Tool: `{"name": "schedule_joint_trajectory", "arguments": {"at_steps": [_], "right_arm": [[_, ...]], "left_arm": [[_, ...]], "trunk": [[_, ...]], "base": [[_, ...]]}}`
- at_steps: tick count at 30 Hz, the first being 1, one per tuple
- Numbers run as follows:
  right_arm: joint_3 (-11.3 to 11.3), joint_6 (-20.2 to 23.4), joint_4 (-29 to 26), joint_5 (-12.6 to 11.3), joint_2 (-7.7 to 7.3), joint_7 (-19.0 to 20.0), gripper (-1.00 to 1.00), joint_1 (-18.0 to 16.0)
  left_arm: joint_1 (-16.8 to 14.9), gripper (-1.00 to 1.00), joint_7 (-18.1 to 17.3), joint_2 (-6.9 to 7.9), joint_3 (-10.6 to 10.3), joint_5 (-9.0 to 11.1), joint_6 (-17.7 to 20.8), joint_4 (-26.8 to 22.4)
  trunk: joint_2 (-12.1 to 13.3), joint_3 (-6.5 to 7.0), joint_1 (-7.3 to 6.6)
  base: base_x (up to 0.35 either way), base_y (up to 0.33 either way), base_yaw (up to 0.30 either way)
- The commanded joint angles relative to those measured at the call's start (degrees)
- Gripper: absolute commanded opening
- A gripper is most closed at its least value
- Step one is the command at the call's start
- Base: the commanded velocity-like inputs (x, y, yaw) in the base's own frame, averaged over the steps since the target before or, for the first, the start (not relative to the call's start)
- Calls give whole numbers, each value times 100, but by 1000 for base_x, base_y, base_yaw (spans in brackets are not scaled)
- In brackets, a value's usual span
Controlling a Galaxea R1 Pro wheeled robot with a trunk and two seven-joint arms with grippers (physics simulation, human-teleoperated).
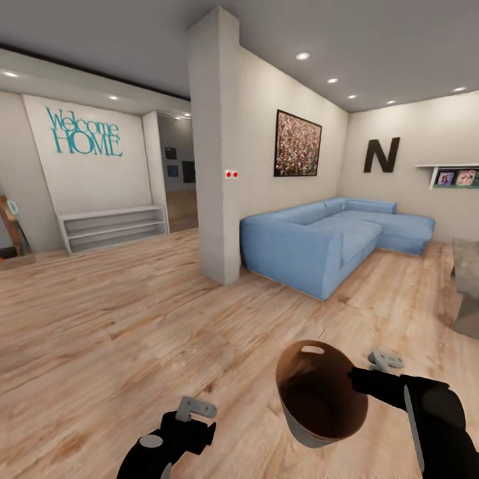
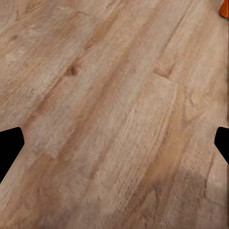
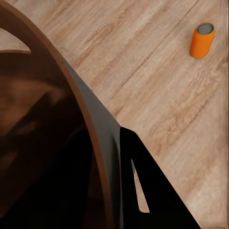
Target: Put the three can of soda from the living room inside the tash can in the kitchen.
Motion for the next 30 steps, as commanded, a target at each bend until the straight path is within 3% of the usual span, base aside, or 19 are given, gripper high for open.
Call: {"name": "schedule_joint_trajectory", "arguments": {"at_steps": [1,25,30], "right_arm": [[2,27,-2,-141,0,4,-100,-2],[4,27,-2,-141,0,4,-100,-2],[2,19,-2,-141,0,4,-100,-2]], "left_arm": [[-3,100,0,0,0,1,0,0],[-3,100,0,0,0,-13,9,5],[-4,100,0,0,0,-17,9,9]], "trunk": [[0,1,0],[0,1,0],[0,1,0]], "base": [[0,0,-224],[0,0,-224],[0,0,-82]]}}
